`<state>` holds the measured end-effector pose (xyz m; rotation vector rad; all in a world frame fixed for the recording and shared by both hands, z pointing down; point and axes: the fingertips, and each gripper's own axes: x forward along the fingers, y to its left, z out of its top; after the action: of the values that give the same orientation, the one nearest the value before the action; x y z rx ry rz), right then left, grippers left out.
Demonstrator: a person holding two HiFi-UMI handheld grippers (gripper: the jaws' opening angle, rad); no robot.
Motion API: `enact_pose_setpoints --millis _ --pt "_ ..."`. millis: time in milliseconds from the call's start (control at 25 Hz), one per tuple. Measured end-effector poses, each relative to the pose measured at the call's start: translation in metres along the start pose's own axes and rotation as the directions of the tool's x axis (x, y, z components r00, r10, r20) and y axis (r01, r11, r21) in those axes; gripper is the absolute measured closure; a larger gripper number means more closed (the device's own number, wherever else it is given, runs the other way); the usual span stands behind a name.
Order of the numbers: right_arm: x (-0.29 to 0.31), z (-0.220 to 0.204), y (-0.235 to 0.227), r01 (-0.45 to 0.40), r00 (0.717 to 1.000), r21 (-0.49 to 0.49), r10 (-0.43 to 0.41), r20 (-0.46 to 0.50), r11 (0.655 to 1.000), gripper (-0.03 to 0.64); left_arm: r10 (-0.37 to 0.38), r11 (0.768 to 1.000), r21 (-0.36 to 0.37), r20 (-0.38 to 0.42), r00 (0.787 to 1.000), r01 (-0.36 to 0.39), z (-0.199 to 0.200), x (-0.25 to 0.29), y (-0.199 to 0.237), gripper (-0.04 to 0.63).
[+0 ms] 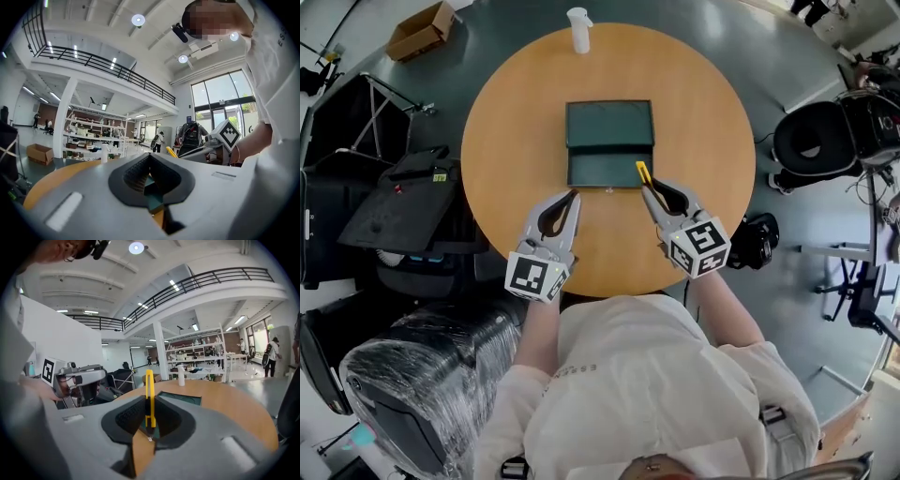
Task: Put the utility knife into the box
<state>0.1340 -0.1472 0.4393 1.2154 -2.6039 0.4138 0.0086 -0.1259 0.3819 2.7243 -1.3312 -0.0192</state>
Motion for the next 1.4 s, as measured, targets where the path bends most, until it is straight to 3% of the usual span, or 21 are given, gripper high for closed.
enact_pose_setpoints --millis 320,520,680,840,1200,1280,1400 --pt "0.054 -0.027 -0.007 -0.008 0.992 -0.004 0.008 -0.123 1.0 0.568 -0.021 0.999 -0.05 -0.053 0.998 0.019 -0.023 0.011 0.034 0.581" --pt "0.107 -0.053 -0.009 -0.08 0.965 -0.064 0.061 -0.255 0.995 0.568 -0.011 0.997 -0.079 -0.053 0.999 0.006 -0.03 0.021 0.061 0.581" --pt "0.142 -0.088 -0.008 -0.152 0.924 -0.14 0.091 -0.371 0.978 0.568 -0.005 0.994 -0.11 -0.063 0.998 -0.002 -0.039 0.023 0.072 0.581" --pt "0.167 -0.122 -0.01 -0.186 0.876 -0.148 0.096 -0.473 0.971 0.568 -0.02 0.993 -0.118 -0.067 0.998 0.012 -0.049 0.023 0.082 0.581" --pt "0.188 -0.175 -0.021 -0.216 0.73 -0.137 0.067 -0.68 0.967 0.568 -0.031 0.988 -0.152 -0.07 0.997 0.02 -0.066 0.024 0.091 0.581" --pt "0.189 -0.179 -0.025 -0.211 0.713 -0.138 0.055 -0.699 0.968 0.568 -0.032 0.987 -0.16 -0.074 0.997 0.02 -0.069 0.023 0.09 0.581" --pt "0.189 -0.179 -0.025 -0.215 0.709 -0.127 0.065 -0.702 0.968 0.568 -0.036 0.986 -0.167 -0.081 0.996 0.022 -0.072 0.022 0.089 0.581"
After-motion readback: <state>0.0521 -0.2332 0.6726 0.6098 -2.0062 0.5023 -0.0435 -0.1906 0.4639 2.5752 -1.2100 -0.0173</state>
